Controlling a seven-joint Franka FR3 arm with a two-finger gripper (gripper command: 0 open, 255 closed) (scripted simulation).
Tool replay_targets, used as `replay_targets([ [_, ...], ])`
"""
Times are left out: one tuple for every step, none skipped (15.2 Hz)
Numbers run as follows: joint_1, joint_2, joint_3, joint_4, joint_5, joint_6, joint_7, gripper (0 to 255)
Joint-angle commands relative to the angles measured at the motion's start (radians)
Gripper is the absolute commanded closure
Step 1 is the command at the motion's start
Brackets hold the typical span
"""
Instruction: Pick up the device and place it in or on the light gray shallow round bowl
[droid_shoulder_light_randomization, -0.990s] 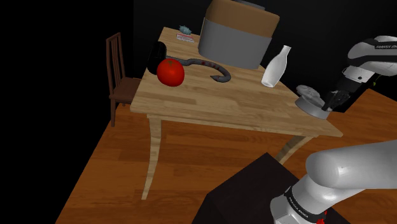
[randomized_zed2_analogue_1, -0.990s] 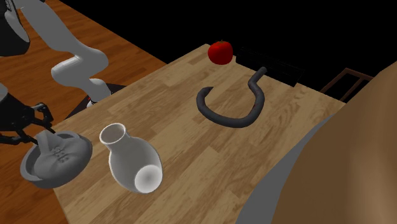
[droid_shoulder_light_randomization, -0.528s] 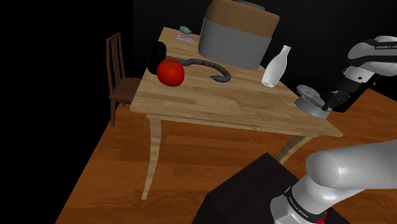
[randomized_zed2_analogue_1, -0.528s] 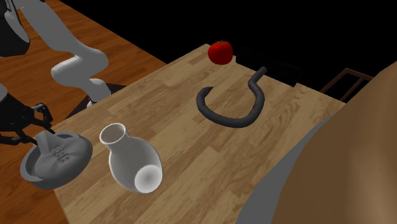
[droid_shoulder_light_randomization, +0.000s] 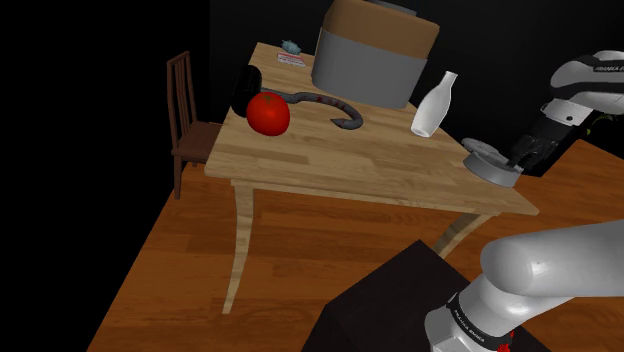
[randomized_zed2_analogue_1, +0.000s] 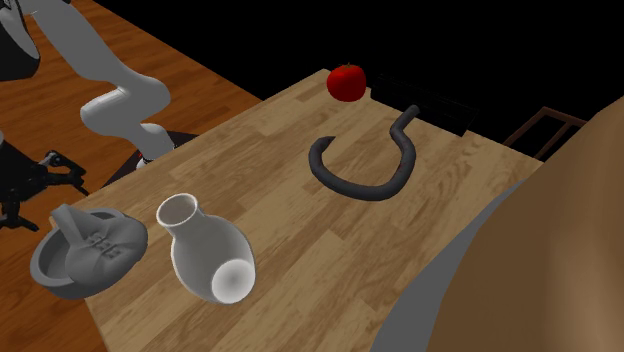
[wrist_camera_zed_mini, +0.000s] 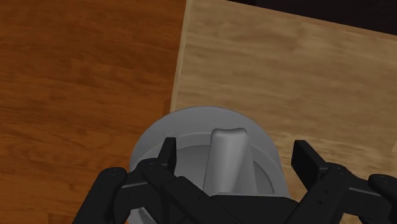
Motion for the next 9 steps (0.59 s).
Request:
replay_targets([
  [0.005, 0.002, 0.012, 0.061, 0.01, -0.06, -0.001, 0],
  [0.007, 0.005, 0.016, 0.089, 0.014, -0.086, -0.003, 0],
  [0.007, 0.005, 0.016, 0.089, 0.014, -0.086, -0.003, 0],
  [0.007, 0.005, 0.016, 0.089, 0.013, -0.086, -0.003, 0],
  [0.007, 0.005, 0.016, 0.089, 0.014, -0.086, -0.003, 0],
  [0.007, 0.005, 0.016, 0.089, 0.014, -0.086, -0.003, 0],
  [0.007, 0.005, 0.016, 0.089, 0.014, -0.086, -0.003, 0],
  [0.007, 0.005, 0.016, 0.089, 0.014, -0.086, -0.003, 0],
  [0.007, 0.005, 0.016, 0.089, 0.014, -0.086, -0.003, 0],
])
